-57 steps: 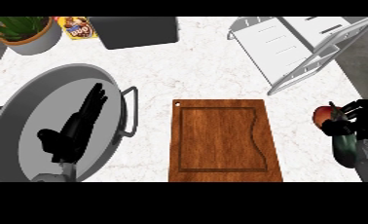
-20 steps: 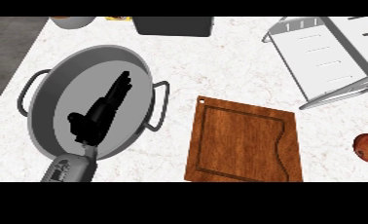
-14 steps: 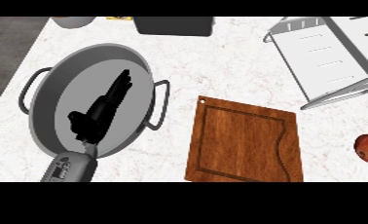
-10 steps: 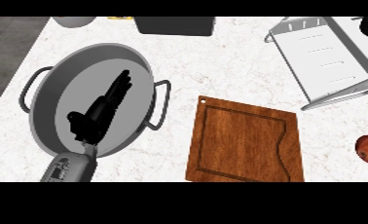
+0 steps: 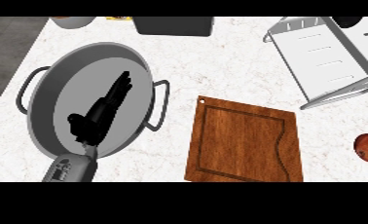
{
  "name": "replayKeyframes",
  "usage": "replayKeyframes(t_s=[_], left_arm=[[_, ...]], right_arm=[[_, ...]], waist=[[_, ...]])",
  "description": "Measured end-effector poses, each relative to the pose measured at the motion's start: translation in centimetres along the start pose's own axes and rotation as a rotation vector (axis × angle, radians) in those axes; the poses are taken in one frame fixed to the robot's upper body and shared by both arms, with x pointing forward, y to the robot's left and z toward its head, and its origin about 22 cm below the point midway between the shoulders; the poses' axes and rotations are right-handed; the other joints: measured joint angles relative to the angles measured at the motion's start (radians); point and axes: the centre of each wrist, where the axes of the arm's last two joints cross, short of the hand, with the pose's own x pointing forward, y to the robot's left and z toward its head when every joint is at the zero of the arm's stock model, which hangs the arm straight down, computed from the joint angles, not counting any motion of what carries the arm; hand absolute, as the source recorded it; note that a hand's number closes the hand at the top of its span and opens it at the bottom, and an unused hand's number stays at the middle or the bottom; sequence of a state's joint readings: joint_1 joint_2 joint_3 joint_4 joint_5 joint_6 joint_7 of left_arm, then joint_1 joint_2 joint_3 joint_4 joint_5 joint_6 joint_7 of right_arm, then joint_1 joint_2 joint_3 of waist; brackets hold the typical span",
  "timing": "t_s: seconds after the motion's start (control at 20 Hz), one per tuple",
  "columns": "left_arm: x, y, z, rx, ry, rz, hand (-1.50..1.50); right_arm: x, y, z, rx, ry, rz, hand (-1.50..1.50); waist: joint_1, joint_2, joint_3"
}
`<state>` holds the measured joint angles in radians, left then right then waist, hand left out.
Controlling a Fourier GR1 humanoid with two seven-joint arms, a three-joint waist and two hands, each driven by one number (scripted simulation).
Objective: Pick the eggplant from the cutting board and place it in the tiered basket
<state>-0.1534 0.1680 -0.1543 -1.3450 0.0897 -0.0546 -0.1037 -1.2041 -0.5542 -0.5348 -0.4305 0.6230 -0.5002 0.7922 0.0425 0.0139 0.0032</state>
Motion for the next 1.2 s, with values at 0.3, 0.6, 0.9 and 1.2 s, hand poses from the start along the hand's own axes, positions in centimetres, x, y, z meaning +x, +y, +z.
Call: replayKeyframes(t_s=[0.3, 0.6, 0.9, 1.2], left_arm=[[0.1, 0.5, -0.3, 0.01, 0.006, -0.006, 0.0], [-0.2, 0.6, 0.5, 0.029, 0.02, -0.006, 0.0], [-0.8, 1.6, 1.7, 0.066, 0.045, -0.002, 0.0], [-1.3, 2.3, 2.6, 0.114, 0.065, -0.004, 0.0]], right_arm=[[0.1, -0.2, -0.2, -0.053, -0.022, -0.128, -1.5], [0.6, -2.6, -1.4, -0.329, -0.101, -0.13, -1.5], [0.5, -6.1, -2.7, -0.554, -0.18, -0.181, -1.5], [-0.5, -9.6, -2.9, -0.635, -0.242, -0.295, -1.5]], waist=[[-0.009, -0.003, 0.0], [-0.028, -0.012, -0.004], [-0.066, -0.029, -0.005], [-0.117, -0.047, -0.003]])
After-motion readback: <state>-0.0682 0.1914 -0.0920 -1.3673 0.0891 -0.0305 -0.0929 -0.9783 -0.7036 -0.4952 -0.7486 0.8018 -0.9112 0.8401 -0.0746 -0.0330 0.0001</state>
